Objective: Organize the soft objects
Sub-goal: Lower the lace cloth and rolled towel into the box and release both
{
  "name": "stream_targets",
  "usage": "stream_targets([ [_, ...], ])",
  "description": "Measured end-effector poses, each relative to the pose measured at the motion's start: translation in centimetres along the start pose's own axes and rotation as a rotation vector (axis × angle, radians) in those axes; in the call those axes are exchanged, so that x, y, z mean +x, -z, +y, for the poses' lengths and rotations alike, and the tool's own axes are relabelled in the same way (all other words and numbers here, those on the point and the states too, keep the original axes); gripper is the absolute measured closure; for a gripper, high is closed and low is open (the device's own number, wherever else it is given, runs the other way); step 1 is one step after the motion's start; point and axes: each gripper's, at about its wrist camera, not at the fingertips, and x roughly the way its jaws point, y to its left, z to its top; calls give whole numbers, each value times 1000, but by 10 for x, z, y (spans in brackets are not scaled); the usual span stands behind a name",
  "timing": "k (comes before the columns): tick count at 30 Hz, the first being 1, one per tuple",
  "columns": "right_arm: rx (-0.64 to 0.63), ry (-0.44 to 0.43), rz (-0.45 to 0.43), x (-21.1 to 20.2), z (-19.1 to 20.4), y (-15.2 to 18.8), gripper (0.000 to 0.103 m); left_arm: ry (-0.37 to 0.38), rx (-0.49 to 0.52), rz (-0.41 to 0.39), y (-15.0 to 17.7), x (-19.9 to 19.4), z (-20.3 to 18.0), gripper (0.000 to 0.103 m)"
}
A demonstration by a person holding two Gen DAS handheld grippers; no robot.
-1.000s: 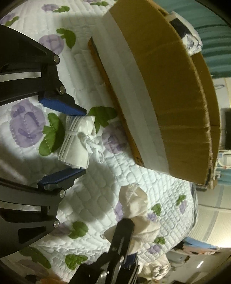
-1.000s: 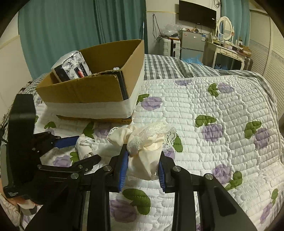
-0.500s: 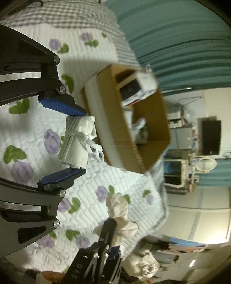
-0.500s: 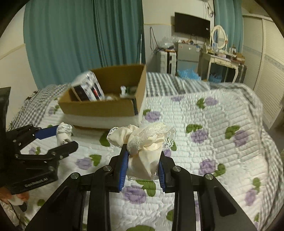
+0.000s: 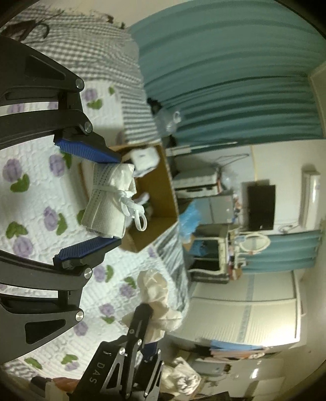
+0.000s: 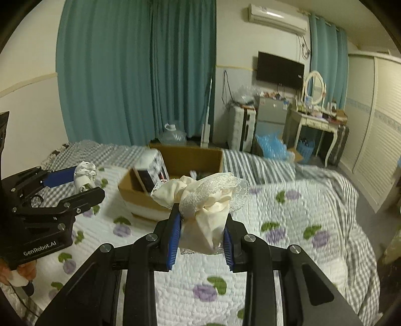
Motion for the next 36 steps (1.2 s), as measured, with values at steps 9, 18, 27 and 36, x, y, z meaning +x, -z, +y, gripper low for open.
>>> stream_targets([
  [9, -45, -32, -71, 19, 11, -58, 74, -71, -39, -43, -33, 37, 20, 46],
  [18, -58, -57, -69, 91, 8, -100, 74, -117, -32, -14, -55, 124, 36, 46],
  [27, -25, -80, 0, 187, -12, -106, 74, -117, -4, 48, -45, 196, 33, 46],
  [36, 16, -138, 72, 249, -18, -106, 57, -121, 3, 75, -33, 205, 30, 22],
])
